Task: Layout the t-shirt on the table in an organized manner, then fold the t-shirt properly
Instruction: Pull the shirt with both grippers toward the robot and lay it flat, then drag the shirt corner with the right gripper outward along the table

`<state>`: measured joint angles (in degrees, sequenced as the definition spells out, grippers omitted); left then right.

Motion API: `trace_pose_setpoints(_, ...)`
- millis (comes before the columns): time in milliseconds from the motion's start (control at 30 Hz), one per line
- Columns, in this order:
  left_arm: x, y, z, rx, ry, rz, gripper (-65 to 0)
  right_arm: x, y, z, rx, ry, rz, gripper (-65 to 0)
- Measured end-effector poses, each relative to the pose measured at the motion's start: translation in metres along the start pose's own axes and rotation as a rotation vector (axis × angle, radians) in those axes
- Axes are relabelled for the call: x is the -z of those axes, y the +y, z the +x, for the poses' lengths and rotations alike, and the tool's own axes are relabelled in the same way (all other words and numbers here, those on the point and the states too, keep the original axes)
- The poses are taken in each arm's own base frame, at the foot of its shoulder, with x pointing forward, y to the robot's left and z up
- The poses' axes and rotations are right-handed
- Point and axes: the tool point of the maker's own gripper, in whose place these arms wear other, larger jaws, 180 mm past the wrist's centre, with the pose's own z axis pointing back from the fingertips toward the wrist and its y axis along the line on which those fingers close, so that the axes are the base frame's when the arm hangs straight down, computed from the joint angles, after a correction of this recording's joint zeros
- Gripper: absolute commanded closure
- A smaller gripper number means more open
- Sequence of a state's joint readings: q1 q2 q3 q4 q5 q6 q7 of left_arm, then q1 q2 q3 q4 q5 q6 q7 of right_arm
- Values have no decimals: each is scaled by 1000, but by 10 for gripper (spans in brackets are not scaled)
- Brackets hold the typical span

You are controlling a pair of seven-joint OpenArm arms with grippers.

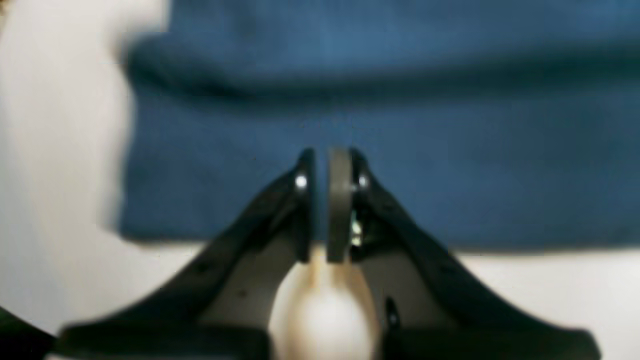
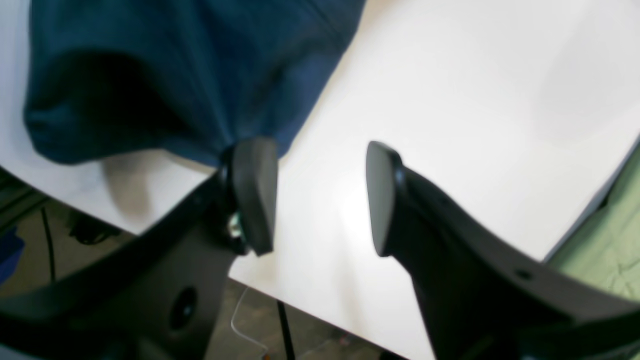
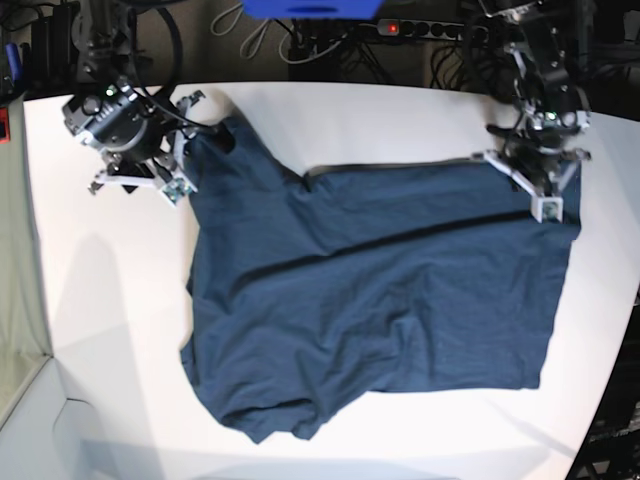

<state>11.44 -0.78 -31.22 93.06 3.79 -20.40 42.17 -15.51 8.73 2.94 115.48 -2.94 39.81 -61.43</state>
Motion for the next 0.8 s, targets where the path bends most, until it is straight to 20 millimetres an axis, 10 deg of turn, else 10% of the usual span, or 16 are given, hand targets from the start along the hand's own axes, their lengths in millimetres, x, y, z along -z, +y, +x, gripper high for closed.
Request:
trace_pose_setpoints(233, 22, 29, 0, -14, -90, -4, -40, -2, -11, -3, 24, 1, -25, -294)
trace_pose_setpoints(533, 14, 118, -10, -12, -14, 178, -40, 0, -3, 2, 54, -12, -8, -294)
trace_pose_setpoints(800, 12, 118, 6, -10, -37, 186, -40, 4, 37, 34, 126, -89, 82, -294)
